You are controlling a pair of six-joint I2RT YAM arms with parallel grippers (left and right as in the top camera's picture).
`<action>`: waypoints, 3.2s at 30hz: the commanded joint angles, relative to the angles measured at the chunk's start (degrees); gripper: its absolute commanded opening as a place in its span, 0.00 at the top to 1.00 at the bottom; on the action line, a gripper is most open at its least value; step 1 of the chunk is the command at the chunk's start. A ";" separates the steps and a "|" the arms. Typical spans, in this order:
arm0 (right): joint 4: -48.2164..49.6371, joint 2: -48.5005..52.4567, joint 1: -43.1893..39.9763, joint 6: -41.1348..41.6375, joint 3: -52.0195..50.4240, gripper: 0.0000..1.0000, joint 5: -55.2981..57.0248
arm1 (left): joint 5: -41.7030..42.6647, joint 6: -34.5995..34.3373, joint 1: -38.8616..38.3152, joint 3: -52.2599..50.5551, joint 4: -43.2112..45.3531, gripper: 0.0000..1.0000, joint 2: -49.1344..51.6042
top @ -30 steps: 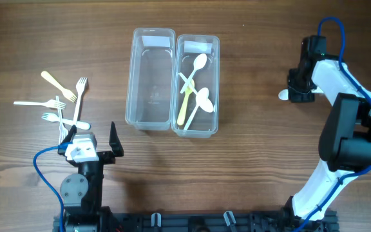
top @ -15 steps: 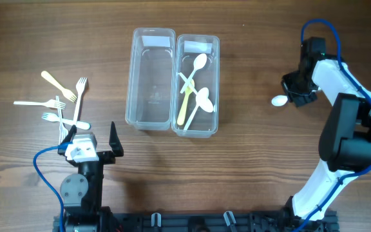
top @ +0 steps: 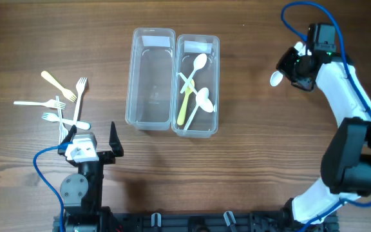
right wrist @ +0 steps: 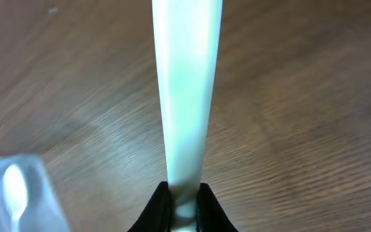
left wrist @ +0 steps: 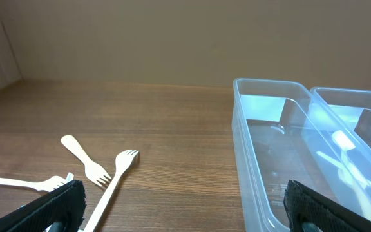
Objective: Pack container
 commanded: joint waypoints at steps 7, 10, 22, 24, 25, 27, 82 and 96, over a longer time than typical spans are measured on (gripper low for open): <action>3.72 -8.94 18.69 -6.60 -0.04 0.96 -8.59 | 0.68 0.94 -0.33 -0.35 0.20 0.00 -0.20; 3.91 -8.72 24.02 -5.95 -0.04 0.96 -8.48 | 0.68 0.94 -0.33 -0.35 0.20 0.00 -0.20; 4.72 -7.87 31.98 -3.74 -0.04 0.00 -5.01 | 0.68 0.94 -0.33 -0.35 0.20 0.00 -0.17; 4.50 -8.39 31.30 -7.52 -0.04 0.00 -3.74 | 0.68 0.94 -0.33 -0.35 0.20 0.00 -0.15; 3.82 -8.92 30.47 -7.13 -0.04 0.00 -1.25 | 0.68 0.94 -0.33 -0.35 0.20 0.00 -0.15; 2.14 -10.03 28.06 -5.79 -0.04 0.00 7.74 | 0.68 0.94 -0.33 -0.35 0.20 0.00 -0.15; -16.13 -80.74 13.79 -9.11 -0.35 0.00 24.35 | 0.68 0.94 -0.33 -0.35 0.20 0.00 -0.15; -4.55 -104.54 13.51 -7.89 -39.01 0.00 41.79 | 0.68 0.94 -0.33 -0.35 0.20 0.00 -0.15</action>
